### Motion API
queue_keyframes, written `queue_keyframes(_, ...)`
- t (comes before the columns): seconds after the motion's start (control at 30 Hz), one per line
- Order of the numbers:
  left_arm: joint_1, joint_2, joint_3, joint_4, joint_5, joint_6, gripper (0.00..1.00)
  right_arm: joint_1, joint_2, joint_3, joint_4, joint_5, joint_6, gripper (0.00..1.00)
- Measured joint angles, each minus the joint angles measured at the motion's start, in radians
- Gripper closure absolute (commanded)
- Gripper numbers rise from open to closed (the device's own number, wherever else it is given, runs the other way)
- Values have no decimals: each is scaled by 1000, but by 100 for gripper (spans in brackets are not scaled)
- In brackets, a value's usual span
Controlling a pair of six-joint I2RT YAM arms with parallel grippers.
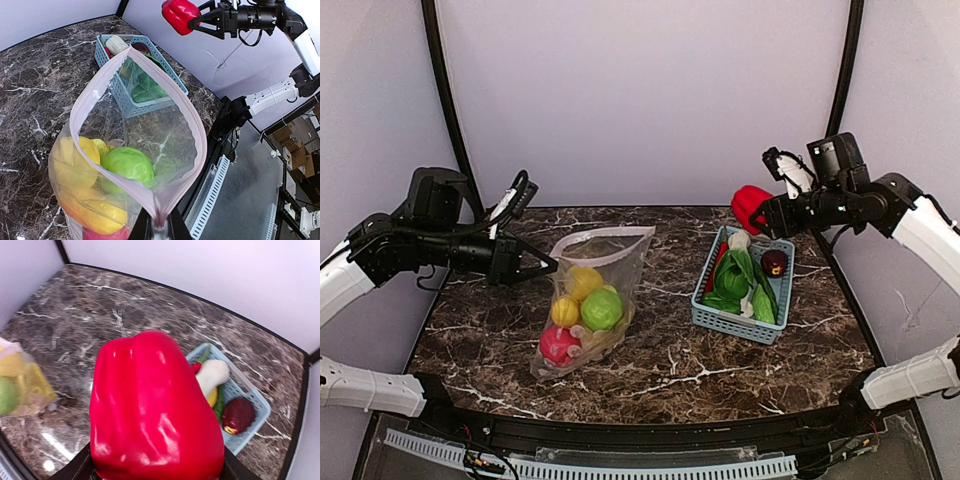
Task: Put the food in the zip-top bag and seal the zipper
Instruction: Pick up the fake vegetable from the bin, then place the fake vegetable in the zipper food storage bag.
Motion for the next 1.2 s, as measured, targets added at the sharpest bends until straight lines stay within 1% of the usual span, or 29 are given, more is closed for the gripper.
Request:
queue_keyframes(0.13,0,5,2,-4,19,6,99,117,14,66,14,-96,16,45)
queue_keyframes(0.3,0,6,3,-5,45,11,99,252,86,131,56,-186,21,45)
queue_keyframes(0.53,0,6,3,-7,72,12,99,380,213,226,154,-265,13,45)
queue_keyframes(0.83,0,10,8,-12,82,11,99,441,331,298,270,-305,13,45)
queue_keyframes(1.03,0,10,19,-25,82,12,99,452,376,295,259,-343,-2,45)
queue_keyframes(1.2,0,10,19,-29,82,12,99,452,384,294,209,-362,-41,45)
